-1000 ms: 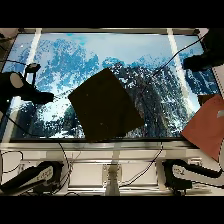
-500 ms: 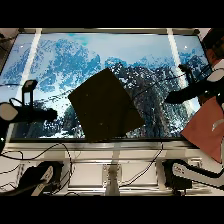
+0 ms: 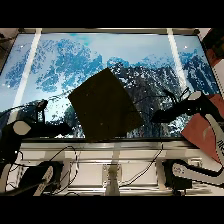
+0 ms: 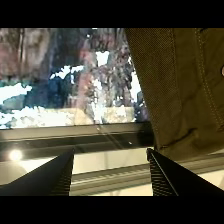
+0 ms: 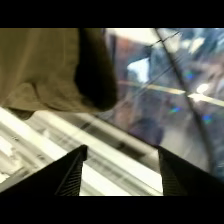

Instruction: Fold the clothes and pants, and hang the long-sleeved shirts on hangers.

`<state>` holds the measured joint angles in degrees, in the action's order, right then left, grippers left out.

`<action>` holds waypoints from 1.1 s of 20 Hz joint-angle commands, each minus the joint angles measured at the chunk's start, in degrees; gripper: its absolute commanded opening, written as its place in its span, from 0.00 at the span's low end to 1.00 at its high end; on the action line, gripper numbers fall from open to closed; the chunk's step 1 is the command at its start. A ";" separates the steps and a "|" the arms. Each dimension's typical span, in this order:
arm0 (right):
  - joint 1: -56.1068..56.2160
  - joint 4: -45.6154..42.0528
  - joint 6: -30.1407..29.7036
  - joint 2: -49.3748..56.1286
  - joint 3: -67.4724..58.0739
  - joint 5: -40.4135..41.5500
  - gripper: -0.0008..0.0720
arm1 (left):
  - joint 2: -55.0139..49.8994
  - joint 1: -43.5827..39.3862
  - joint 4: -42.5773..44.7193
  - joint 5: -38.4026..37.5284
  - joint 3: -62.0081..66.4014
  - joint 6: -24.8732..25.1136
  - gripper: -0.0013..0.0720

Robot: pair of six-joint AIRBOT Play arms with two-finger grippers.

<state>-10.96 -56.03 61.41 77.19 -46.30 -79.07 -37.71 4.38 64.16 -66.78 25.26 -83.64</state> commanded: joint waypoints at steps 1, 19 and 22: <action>2.60 2.58 5.27 0.44 1.25 -0.59 0.72 | 0.17 -0.07 -4.33 1.16 -1.97 0.07 0.72; 9.66 6.54 29.49 5.81 1.20 7.65 0.74 | 0.17 -0.28 -14.99 12.44 -11.63 0.02 0.96; 13.11 6.80 29.46 5.81 1.20 12.90 0.74 | 0.17 -2.93 -16.50 15.78 -12.31 0.02 0.96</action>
<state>-0.38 -49.82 90.15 82.61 -45.10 -70.11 -37.58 3.09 49.01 -54.02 13.69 -83.64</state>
